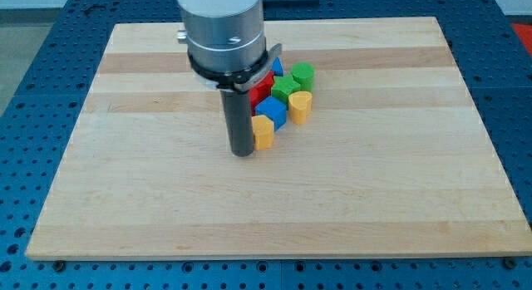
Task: Slide the yellow hexagon along with the group of blocks up a bit
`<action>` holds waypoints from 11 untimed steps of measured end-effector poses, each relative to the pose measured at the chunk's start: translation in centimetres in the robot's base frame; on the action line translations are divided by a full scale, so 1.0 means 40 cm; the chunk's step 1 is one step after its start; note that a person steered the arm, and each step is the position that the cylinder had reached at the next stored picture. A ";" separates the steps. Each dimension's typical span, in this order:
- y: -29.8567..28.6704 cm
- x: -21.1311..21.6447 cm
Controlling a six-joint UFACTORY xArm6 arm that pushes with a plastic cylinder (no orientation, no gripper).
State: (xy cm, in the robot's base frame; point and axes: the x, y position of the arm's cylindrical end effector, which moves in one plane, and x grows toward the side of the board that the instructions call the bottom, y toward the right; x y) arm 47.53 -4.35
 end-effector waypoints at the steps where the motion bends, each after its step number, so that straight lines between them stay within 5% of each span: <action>1: 0.029 -0.025; 7: 0.199 0.059; 11: 0.110 0.010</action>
State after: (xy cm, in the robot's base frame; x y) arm 47.94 0.05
